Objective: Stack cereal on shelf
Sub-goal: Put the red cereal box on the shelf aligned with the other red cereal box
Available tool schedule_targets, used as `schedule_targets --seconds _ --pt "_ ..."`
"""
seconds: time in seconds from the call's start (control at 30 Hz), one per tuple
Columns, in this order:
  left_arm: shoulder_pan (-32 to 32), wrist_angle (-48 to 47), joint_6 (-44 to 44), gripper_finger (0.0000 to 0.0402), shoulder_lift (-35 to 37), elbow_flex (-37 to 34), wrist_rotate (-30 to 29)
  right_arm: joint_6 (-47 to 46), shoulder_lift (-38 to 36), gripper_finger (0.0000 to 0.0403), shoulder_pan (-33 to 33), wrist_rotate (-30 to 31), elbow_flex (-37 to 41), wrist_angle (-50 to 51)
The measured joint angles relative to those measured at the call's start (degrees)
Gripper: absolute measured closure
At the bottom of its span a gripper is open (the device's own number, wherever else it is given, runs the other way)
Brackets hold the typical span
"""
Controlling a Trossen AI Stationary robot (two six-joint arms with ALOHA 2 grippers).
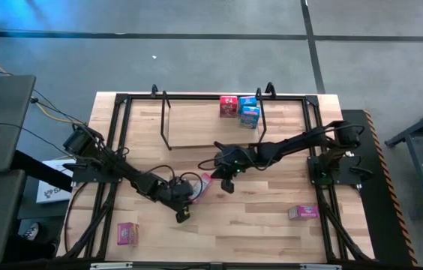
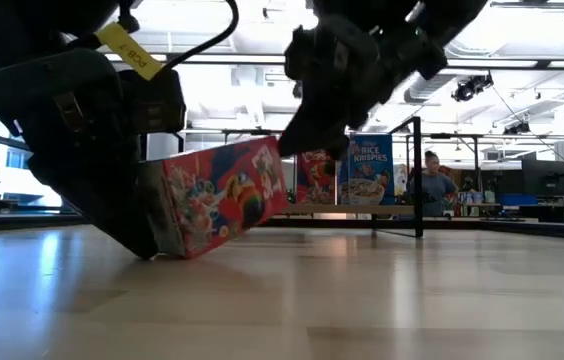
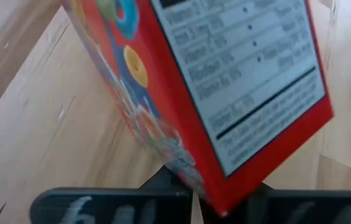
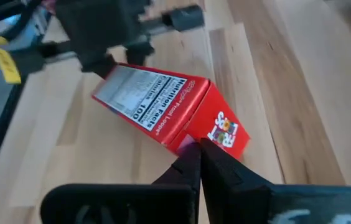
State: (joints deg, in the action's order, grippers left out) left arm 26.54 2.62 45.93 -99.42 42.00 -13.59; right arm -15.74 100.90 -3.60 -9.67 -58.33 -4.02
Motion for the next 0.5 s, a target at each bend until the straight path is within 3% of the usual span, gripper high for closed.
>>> schedule_targets --seconds 0.23,0.5 --pt "-1.78 -3.83 -0.21 0.0402 0.10 0.19 2.49 0.83 -1.27 0.0403 -0.47 -1.35 -2.65 3.39" --pt "-4.43 -3.96 -7.23 0.0402 0.09 0.11 6.83 1.63 -1.33 0.0403 -1.38 -0.22 -4.39 2.55"
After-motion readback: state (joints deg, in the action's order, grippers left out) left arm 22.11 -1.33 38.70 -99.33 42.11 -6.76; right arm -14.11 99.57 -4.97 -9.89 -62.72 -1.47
